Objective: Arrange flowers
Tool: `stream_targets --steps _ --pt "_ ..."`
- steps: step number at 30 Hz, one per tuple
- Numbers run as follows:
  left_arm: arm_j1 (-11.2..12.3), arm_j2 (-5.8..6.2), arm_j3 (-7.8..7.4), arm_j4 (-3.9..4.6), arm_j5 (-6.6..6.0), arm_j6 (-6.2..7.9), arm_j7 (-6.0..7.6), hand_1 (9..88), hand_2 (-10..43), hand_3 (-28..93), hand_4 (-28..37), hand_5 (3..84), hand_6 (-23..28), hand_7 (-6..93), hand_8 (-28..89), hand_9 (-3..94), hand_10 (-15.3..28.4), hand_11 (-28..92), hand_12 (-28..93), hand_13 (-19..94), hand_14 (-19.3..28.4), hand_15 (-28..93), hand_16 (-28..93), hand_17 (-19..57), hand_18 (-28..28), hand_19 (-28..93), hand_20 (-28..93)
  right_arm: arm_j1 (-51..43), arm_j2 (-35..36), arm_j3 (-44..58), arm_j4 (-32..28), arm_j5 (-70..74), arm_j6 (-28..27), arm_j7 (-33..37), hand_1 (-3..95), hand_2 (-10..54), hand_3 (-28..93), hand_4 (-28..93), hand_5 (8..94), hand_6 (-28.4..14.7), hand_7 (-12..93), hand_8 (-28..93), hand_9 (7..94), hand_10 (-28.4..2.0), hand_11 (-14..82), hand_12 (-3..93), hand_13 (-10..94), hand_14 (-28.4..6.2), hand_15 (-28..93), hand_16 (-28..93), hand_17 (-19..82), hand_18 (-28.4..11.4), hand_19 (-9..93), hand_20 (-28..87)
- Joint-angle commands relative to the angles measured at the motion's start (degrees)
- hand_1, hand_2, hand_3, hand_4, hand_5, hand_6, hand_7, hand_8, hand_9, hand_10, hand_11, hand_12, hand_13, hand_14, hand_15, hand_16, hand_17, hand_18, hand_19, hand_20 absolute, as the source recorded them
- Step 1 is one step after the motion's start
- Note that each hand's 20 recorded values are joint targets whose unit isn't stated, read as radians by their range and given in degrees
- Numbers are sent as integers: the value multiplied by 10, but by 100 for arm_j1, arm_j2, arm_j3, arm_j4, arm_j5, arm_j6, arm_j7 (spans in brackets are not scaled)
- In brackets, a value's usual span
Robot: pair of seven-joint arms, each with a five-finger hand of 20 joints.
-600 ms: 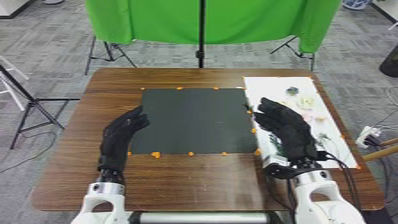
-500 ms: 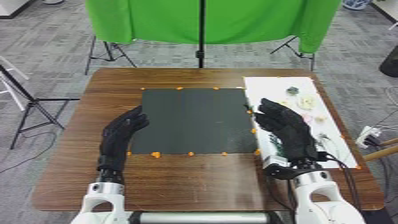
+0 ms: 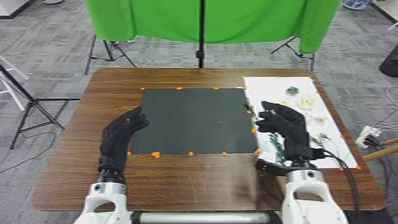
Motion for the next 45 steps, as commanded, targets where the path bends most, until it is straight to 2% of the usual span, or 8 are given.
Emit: stream_targets --steps 1,4,7,9,11,40,42,45 --pt "211 -65 11 22 15 77 -93 276 -18 690 -238 479 34 175 -83 469 136 228 96 359 179 373 -43 46 140 214 256 -177 189 281 106 -4536 323 1327 345 -95 470 -282 592 -30 216 -92 654 -156 219 207 684 -127 405 202 429 -175 705 429" --pt "230 -53 -3 9 13 86 -112 277 -19 688 -238 479 34 175 -83 469 136 229 96 359 179 374 -44 45 140 214 256 -280 533 363 -48 -5252 -140 1883 476 -95 123 -200 614 -35 213 -83 664 -163 232 222 697 -129 459 213 445 -178 755 425" --pt "227 -24 -35 -10 26 100 -108 279 -20 689 -237 479 35 174 -83 469 136 229 96 359 179 375 -44 45 140 214 255 -283 899 384 -115 -5525 -460 2255 477 -95 107 -182 627 -36 215 -78 667 -165 238 227 705 -126 503 223 461 -180 795 435" --pt "248 1 -56 -16 24 127 -136 280 -21 689 -237 479 35 174 -83 469 136 229 96 359 178 374 -45 45 140 215 255 -323 1100 427 -214 -5585 -890 2510 343 -95 443 -271 630 -37 215 -75 666 -166 241 233 709 -124 533 227 472 -179 824 417" --pt "287 -4 -65 -39 6 155 -174 279 -22 689 -235 478 34 175 -82 468 136 229 96 359 179 374 -45 45 140 215 255 -354 1285 443 -283 -5650 -1362 2710 309 -95 526 -282 630 -38 215 -74 664 -167 243 237 707 -123 560 234 485 -172 838 419" --pt "354 24 -141 -99 105 50 -373 283 -37 687 -226 471 37 167 -80 457 135 223 98 347 180 367 -43 40 141 213 252 230 1685 -400 443 -5764 -2938 3657 429 -95 670 -269 651 -55 394 -88 696 -161 499 308 823 -59 615 272 641 -79 900 400" --pt "356 11 -148 -101 126 23 -394 285 -37 685 -225 471 37 167 -79 456 135 223 98 347 180 367 -42 40 140 211 251 287 1715 -464 422 -5628 -3199 3670 496 -95 594 -211 669 -44 383 129 725 -156 506 305 856 -46 599 291 667 -67 905 393" --pt "361 5 -157 -109 134 17 -433 285 -38 683 -223 471 37 166 -79 456 135 222 98 346 180 366 -42 40 141 210 250 362 1779 -567 434 -5528 -3396 3615 852 -95 -234 302 719 -30 392 208 784 -144 489 350 904 -37 597 313 708 -62 919 426"
